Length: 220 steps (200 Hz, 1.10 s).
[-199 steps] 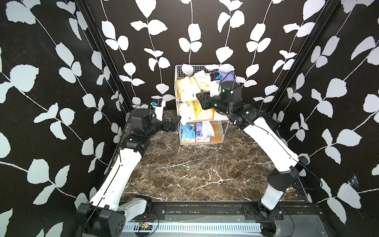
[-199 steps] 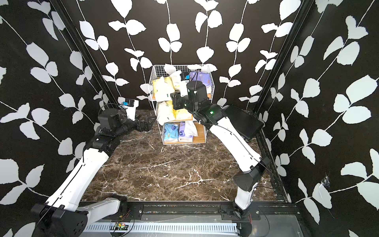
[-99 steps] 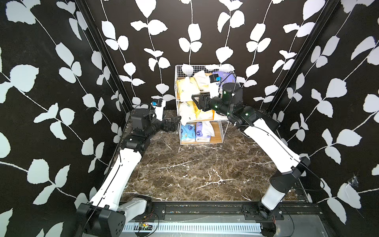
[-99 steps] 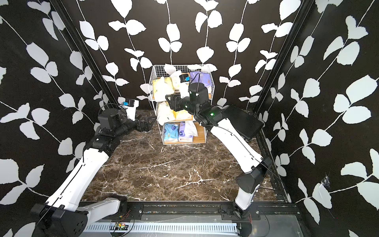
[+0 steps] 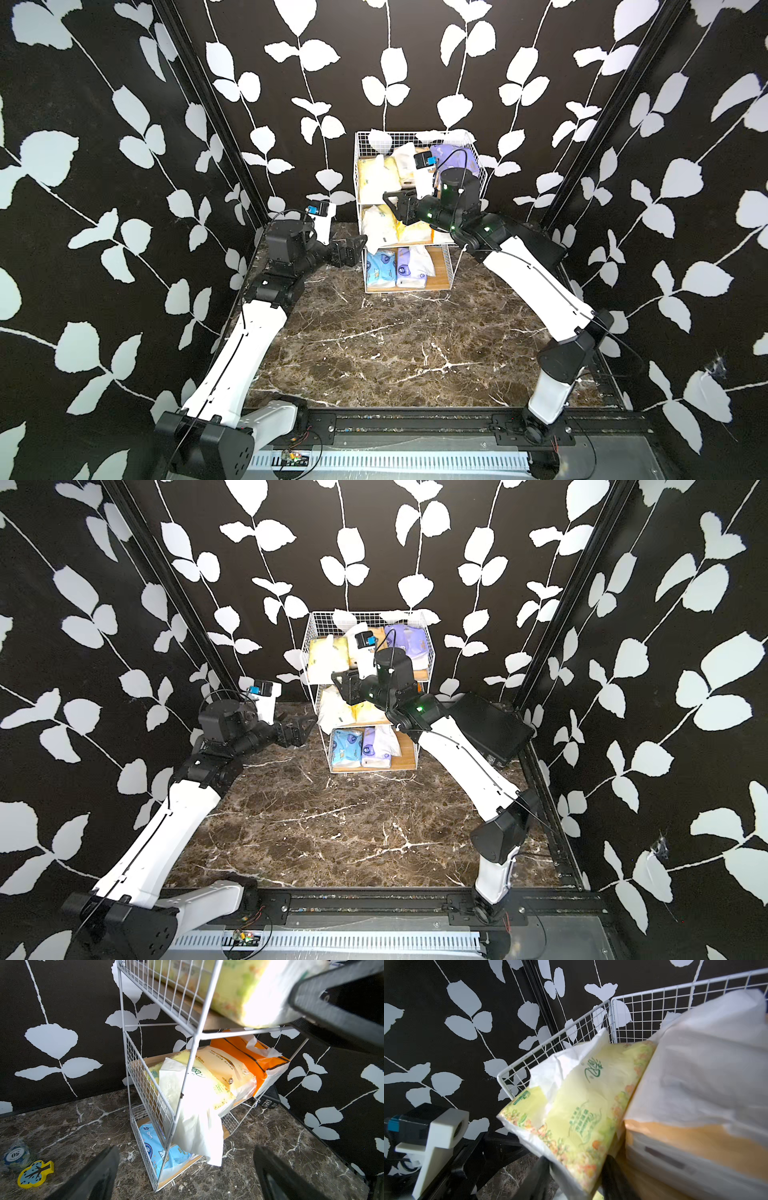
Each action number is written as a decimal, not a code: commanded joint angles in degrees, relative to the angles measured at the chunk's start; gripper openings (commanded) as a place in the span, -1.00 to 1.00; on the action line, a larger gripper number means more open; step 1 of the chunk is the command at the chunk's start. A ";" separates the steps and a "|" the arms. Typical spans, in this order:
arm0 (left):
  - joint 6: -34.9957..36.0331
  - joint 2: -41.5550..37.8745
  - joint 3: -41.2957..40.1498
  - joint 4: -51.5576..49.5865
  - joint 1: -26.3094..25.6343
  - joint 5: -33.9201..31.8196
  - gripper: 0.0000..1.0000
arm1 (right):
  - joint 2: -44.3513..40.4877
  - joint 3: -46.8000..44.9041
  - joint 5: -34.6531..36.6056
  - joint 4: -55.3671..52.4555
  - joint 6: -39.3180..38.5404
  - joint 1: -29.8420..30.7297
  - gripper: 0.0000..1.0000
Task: Remove the tissue boxes from the shelf
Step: Pick up a box of tissues from the shelf, then place the box of tissues at the center of the board.
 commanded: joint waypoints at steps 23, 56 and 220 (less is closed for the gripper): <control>0.89 -2.31 -0.91 0.37 -0.02 0.16 0.98 | -1.97 0.65 -0.47 4.56 -0.95 -0.16 -0.82; 1.76 -2.42 -0.67 -0.24 -0.02 -0.25 0.98 | -4.16 -0.87 -0.77 4.91 -1.60 -0.22 -1.00; -12.62 -25.12 -6.18 -11.59 0.01 -16.12 0.98 | -27.57 -23.27 -18.49 3.95 -6.39 0.02 -1.00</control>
